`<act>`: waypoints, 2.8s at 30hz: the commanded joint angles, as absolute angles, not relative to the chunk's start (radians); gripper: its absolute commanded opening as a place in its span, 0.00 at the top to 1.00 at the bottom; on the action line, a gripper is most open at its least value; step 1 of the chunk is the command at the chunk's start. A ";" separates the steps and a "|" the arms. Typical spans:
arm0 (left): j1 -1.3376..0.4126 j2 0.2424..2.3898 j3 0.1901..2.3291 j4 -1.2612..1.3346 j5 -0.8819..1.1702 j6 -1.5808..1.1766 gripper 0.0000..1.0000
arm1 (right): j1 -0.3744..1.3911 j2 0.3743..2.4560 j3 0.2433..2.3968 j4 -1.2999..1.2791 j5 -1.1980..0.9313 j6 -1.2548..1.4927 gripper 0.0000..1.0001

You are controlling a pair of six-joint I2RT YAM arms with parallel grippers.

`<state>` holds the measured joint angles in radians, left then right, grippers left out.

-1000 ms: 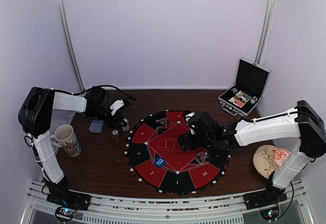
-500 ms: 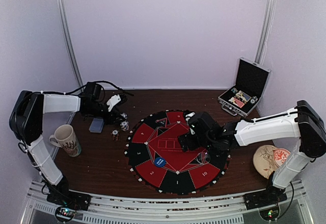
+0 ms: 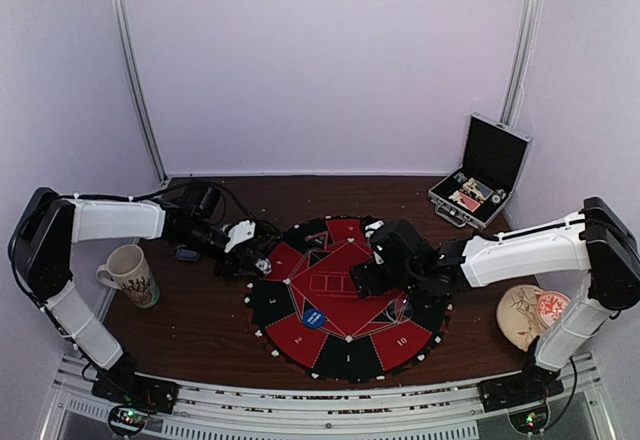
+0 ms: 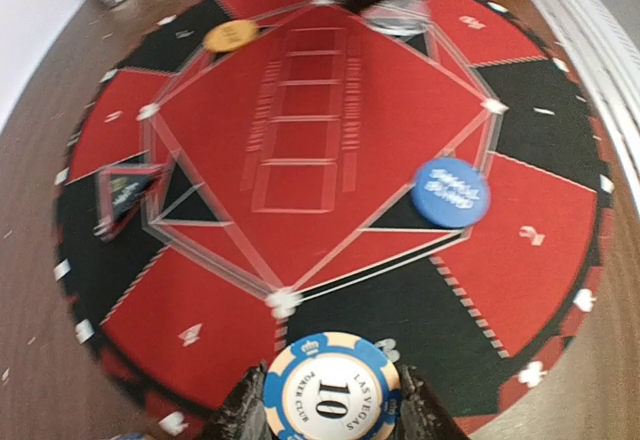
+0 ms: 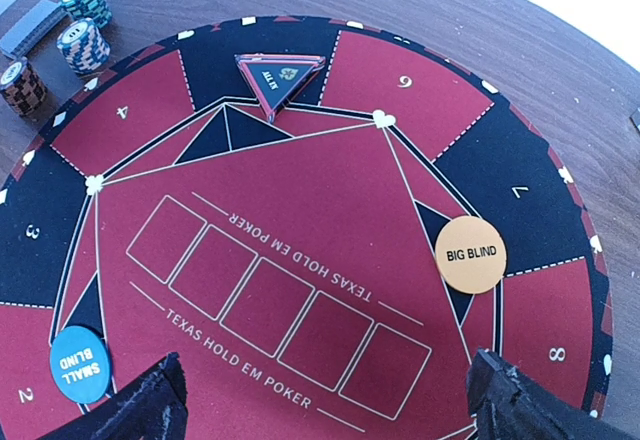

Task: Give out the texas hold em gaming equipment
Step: Place the poker chips pile at the small blind area.

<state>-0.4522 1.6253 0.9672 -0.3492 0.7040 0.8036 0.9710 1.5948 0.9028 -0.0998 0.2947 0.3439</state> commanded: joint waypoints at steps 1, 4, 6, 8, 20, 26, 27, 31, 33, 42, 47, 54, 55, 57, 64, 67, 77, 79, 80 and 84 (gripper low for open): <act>-0.528 1.592 0.921 -0.393 0.751 0.905 0.83 | 0.976 1.552 0.882 -0.091 0.334 0.340 0.01; -0.569 1.597 0.900 -0.392 0.752 0.923 0.83 | 0.974 1.546 0.881 -0.092 0.337 0.341 0.01; -0.589 1.605 0.894 -0.391 0.754 0.930 0.83 | 0.975 1.546 0.879 -0.091 0.339 0.341 0.01; -0.602 1.612 0.889 -0.387 0.761 0.931 0.83 | 0.974 1.545 0.879 -0.091 0.339 0.341 0.01; -0.627 1.629 0.894 -0.319 0.680 0.858 0.85 | 0.971 1.543 0.877 -0.091 0.341 0.341 0.01; -0.628 1.680 0.925 -0.266 0.587 0.796 0.87 | 0.971 1.548 0.878 -0.090 0.339 0.341 0.01; -0.628 1.694 0.938 -0.268 0.578 0.789 0.87 | 0.971 1.549 0.878 -0.090 0.339 0.341 0.01; -0.627 1.755 0.986 -0.270 0.544 0.756 0.87 | 0.972 1.549 0.878 -0.091 0.336 0.341 0.01; -0.626 1.776 1.007 -0.268 0.530 0.741 0.88 | 0.972 1.549 0.879 -0.091 0.337 0.340 0.01; -0.626 1.847 1.071 -0.256 0.478 0.694 0.88 | 0.971 1.546 0.877 -0.091 0.336 0.338 0.01; -0.627 1.862 1.085 -0.258 0.456 0.685 0.88 | 0.972 1.547 0.876 -0.091 0.335 0.339 0.01; -0.626 1.871 1.085 -0.260 0.443 0.689 0.86 | 0.971 1.549 0.878 -0.091 0.336 0.339 0.01; -0.626 1.874 1.083 -0.261 0.443 0.691 0.85 | 0.971 1.548 0.878 -0.091 0.336 0.339 0.01; -0.626 1.877 1.085 -0.267 0.444 0.696 0.82 | 0.971 1.548 0.877 -0.091 0.337 0.339 0.01; -0.627 1.876 1.083 -0.269 0.445 0.697 0.56 | 0.971 1.546 0.877 -0.092 0.335 0.338 0.01; -0.626 1.864 1.074 -0.269 0.445 0.699 0.45 | 0.971 1.546 0.877 -0.093 0.335 0.339 0.01; -0.612 1.714 1.008 -0.205 0.444 0.653 0.03 | 0.972 1.546 0.877 -0.092 0.337 0.339 0.01; -0.592 1.644 0.989 -0.186 0.462 0.634 0.02 | 0.971 1.548 0.878 -0.092 0.338 0.339 0.01; -0.576 1.610 0.975 -0.173 0.473 0.623 0.02 | 0.970 1.548 0.878 -0.093 0.338 0.338 0.01; -0.487 1.487 0.920 -0.091 0.490 0.569 0.02 | 0.970 1.547 0.879 -0.092 0.340 0.341 0.01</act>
<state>-0.5713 1.5944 0.9661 -0.2138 0.4572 0.6369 0.9710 1.5726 0.8902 -0.0998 0.3157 0.3435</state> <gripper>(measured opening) 0.978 0.992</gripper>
